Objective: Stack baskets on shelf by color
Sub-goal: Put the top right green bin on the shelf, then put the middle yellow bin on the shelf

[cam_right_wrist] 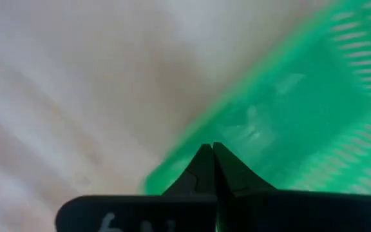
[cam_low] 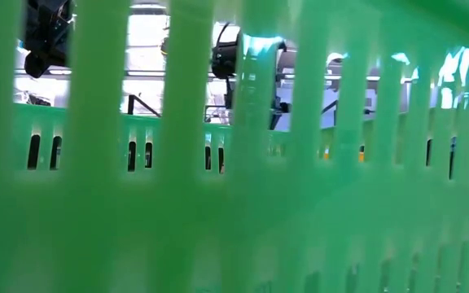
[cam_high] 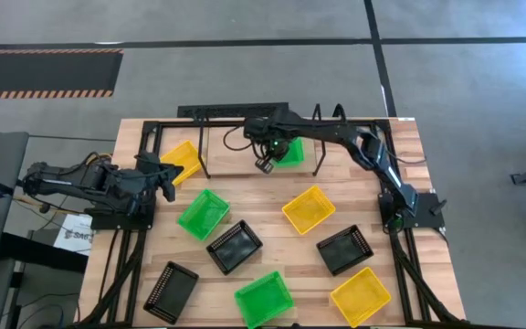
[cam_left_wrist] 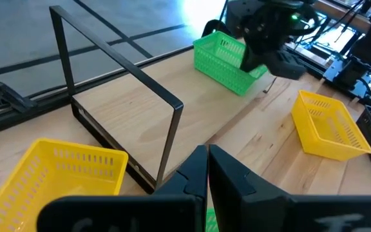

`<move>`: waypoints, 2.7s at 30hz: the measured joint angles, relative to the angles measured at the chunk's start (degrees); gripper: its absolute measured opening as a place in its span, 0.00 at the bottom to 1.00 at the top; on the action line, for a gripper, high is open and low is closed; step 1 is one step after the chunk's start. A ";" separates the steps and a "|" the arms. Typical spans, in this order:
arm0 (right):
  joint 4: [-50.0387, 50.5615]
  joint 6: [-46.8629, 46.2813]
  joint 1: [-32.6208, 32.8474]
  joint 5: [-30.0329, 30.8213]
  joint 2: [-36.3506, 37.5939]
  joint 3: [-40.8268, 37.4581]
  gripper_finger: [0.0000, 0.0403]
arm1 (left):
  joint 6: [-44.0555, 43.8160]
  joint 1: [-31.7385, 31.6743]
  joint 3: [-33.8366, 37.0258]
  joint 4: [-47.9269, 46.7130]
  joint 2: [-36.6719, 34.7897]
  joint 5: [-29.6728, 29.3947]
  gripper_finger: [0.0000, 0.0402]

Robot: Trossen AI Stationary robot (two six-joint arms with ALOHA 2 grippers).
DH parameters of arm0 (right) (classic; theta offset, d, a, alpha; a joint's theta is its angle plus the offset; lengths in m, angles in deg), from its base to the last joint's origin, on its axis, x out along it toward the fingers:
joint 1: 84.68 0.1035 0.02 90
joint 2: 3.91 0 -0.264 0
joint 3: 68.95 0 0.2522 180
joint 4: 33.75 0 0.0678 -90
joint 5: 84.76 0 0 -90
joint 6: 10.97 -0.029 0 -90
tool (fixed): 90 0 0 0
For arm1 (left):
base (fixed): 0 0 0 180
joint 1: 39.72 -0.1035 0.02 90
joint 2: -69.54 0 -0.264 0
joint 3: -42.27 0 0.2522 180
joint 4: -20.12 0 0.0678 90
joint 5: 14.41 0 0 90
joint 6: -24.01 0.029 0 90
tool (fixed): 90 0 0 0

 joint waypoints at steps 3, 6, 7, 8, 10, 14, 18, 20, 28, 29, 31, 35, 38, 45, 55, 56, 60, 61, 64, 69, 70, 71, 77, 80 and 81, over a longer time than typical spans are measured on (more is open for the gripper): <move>0.27 -0.26 -1.40 2.16 0.00 0.00 0.00 | -0.01 0.01 0.00 0.00 0.00 0.00 0.00; 0.24 -0.25 -2.87 2.23 0.02 0.00 0.00 | -0.01 -0.01 0.00 0.00 0.00 0.00 0.00; 0.26 -0.27 -3.32 2.22 0.02 0.00 0.00 | -0.01 0.00 0.00 0.00 0.00 0.02 0.00; 0.30 -0.34 -3.74 2.24 0.02 0.00 0.00 | -0.01 -0.01 0.00 0.00 0.00 0.00 0.00; 0.45 -1.05 -4.36 3.16 0.14 0.00 0.00 | 0.00 -0.01 0.01 0.00 0.00 0.02 0.00; 0.68 -1.64 -4.84 3.93 2.60 0.00 0.00 | -0.01 0.00 0.00 0.00 0.00 0.02 0.00; 0.79 -2.23 -3.17 3.99 7.68 0.00 0.00 | -0.08 -0.01 0.00 -0.57 -0.01 -0.04 0.00; 1.01 -3.13 -1.64 3.98 11.13 0.00 0.00 | -1.05 0.01 0.01 -2.11 0.00 -0.05 0.00; 1.15 -10.73 8.85 10.76 26.69 0.07 0.00 | -4.36 0.00 0.00 -5.30 0.00 -0.10 0.00; 1.11 -12.22 10.42 11.72 28.26 0.07 0.00 | -4.36 -0.01 0.00 -5.28 0.00 -0.09 0.00; 1.14 -15.20 13.77 13.46 31.24 0.07 0.00 | -4.35 0.00 0.00 -5.29 -0.01 -0.11 0.00; 1.83 -20.20 20.78 14.50 34.73 0.11 0.00 | -4.27 0.01 0.00 -5.29 0.00 -0.11 0.00; 3.24 -26.43 25.78 15.85 34.78 0.13 0.00 | -4.33 0.01 0.00 -5.28 0.00 -0.15 0.00; 13.77 -53.95 34.69 17.24 29.12 -0.74 0.02 | -3.57 0.01 0.00 -5.22 -0.02 0.13 0.00; 13.85 -71.39 40.44 7.51 17.20 -1.41 0.07 | 1.30 -0.01 0.02 -5.14 -0.02 5.38 0.00; 13.59 -73.57 40.69 7.07 16.44 -1.51 0.07 | 1.30 -0.01 0.00 -5.16 -0.02 5.67 0.00; 13.75 -84.99 42.08 7.00 14.56 -3.16 0.08 | 1.33 -0.01 0.01 -5.22 -0.02 5.95 0.00; 13.87 -87.13 42.58 6.93 14.21 -3.82 0.09 | 1.33 -0.01 0.01 -5.25 -0.02 5.95 0.00; 13.79 -91.71 44.16 6.36 14.11 -6.81 0.12 | 1.33 -0.01 0.00 -5.25 -0.02 5.95 0.00; 13.88 -99.16 46.52 4.72 15.63 -13.83 0.20 | 1.33 -0.01 0.00 -5.22 -0.02 5.90 0.00; 13.95 -100.58 46.83 4.73 16.20 -15.20 0.22 | 1.30 -0.01 0.02 -5.22 -0.02 5.82 0.00; 13.85 -101.78 47.10 4.72 16.81 -16.55 0.24 | 1.26 -0.01 0.00 -5.22 -0.02 5.75 0.00; 13.95 -105.35 46.35 4.98 19.39 -23.00 0.40 | 0.35 -0.01 0.02 -5.22 -0.02 5.72 0.00; 13.73 -107.96 45.23 6.28 20.43 -26.33 0.47 | 0.18 -0.01 0.00 -5.16 -0.02 5.61 0.00; 13.59 -109.11 44.85 6.52 20.61 -27.44 0.49 | 0.17 -0.01 0.00 -5.15 -0.02 5.53 0.00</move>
